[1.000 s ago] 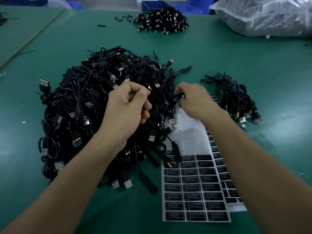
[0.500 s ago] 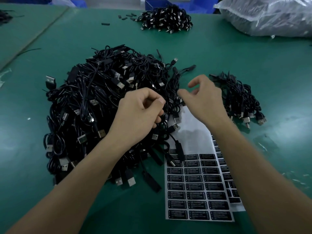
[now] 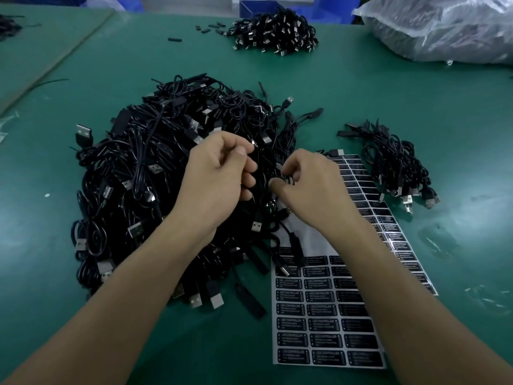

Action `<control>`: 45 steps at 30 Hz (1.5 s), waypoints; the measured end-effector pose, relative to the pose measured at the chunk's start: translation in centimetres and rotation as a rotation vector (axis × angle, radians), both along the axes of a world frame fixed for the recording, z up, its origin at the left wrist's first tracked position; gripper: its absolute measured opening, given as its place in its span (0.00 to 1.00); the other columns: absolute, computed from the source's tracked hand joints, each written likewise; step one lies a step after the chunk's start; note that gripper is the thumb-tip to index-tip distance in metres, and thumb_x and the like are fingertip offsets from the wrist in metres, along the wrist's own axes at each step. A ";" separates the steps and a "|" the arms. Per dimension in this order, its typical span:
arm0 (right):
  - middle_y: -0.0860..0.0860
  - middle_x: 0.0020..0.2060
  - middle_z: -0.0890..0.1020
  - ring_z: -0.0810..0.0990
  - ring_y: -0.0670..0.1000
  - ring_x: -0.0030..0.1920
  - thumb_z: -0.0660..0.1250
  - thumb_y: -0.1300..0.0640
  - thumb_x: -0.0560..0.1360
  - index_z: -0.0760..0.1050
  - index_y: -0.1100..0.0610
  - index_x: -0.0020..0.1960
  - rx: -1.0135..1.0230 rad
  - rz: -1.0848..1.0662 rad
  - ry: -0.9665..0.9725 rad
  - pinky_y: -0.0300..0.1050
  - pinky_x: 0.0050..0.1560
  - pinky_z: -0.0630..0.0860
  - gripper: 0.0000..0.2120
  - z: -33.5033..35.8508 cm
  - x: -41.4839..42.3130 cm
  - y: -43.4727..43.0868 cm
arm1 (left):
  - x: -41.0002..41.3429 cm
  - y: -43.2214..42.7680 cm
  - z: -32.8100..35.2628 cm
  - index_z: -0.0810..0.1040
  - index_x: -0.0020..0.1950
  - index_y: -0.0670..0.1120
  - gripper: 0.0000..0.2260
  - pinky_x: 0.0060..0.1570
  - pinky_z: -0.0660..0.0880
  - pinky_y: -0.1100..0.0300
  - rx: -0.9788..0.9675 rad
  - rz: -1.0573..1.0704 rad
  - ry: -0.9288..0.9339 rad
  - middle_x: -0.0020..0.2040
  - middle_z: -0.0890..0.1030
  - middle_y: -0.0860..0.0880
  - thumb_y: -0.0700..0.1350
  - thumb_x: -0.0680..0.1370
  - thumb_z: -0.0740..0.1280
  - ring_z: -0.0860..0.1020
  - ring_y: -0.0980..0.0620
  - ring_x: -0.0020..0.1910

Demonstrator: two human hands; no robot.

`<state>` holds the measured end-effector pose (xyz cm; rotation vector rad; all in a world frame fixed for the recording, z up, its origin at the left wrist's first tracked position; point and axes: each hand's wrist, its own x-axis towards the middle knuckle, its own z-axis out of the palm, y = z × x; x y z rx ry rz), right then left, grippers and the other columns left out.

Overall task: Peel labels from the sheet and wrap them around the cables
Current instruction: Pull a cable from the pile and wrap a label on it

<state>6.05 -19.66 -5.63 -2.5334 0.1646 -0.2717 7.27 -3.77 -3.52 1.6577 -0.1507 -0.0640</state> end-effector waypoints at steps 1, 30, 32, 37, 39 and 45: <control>0.50 0.38 0.76 0.75 0.51 0.39 0.71 0.46 0.73 0.71 0.52 0.44 -0.008 0.000 -0.013 0.46 0.36 0.69 0.13 0.2 -0.3 0.4 | 0.1 0.0 0.0 0.78 0.50 0.47 0.10 0.29 0.74 0.66 -0.017 0.009 0.012 0.32 0.79 0.56 0.38 0.85 0.59 0.76 0.60 0.30; 0.50 0.36 0.83 0.81 0.46 0.36 0.72 0.73 0.70 0.79 0.56 0.47 1.035 0.603 0.304 0.38 0.42 0.79 0.14 3.3 -5.7 0.5 | 0.0 0.6 1.5 0.82 0.55 0.44 0.22 0.35 0.80 0.56 -0.267 -0.166 0.274 0.41 0.87 0.45 0.60 0.83 0.58 0.85 0.49 0.38; 0.51 0.37 0.84 0.82 0.47 0.37 0.73 0.72 0.72 0.78 0.56 0.49 0.915 0.617 0.427 0.38 0.42 0.80 0.13 2.9 -6.1 0.5 | 0.0 0.6 1.7 0.82 0.53 0.43 0.16 0.30 0.79 0.60 -0.305 -0.156 0.265 0.36 0.85 0.46 0.52 0.84 0.60 0.83 0.51 0.32; 0.57 0.44 0.87 0.86 0.53 0.42 0.74 0.63 0.75 0.79 0.56 0.53 0.779 0.549 0.502 0.44 0.45 0.83 0.09 2.9 -6.8 -0.1 | 0.0 0.9 1.5 0.86 0.47 0.46 0.19 0.20 0.66 0.65 -0.188 -0.320 0.263 0.28 0.75 0.51 0.51 0.85 0.58 0.69 0.55 0.21; 0.58 0.42 0.86 0.85 0.52 0.39 0.73 0.60 0.76 0.80 0.57 0.53 0.811 0.430 0.377 0.41 0.40 0.82 0.07 3.0 -6.7 -0.5 | -0.2 1.0 1.6 0.86 0.47 0.47 0.19 0.20 0.64 0.65 -0.134 -0.400 0.264 0.28 0.75 0.51 0.54 0.84 0.59 0.67 0.56 0.20; 0.54 0.37 0.83 0.80 0.51 0.34 0.72 0.46 0.73 0.82 0.51 0.46 1.140 0.154 0.129 0.41 0.33 0.76 0.09 2.8 -6.2 -0.2 | -0.8 0.5 1.4 0.80 0.45 0.49 0.15 0.17 0.64 0.65 0.077 -0.406 0.164 0.29 0.79 0.50 0.52 0.85 0.59 0.70 0.55 0.19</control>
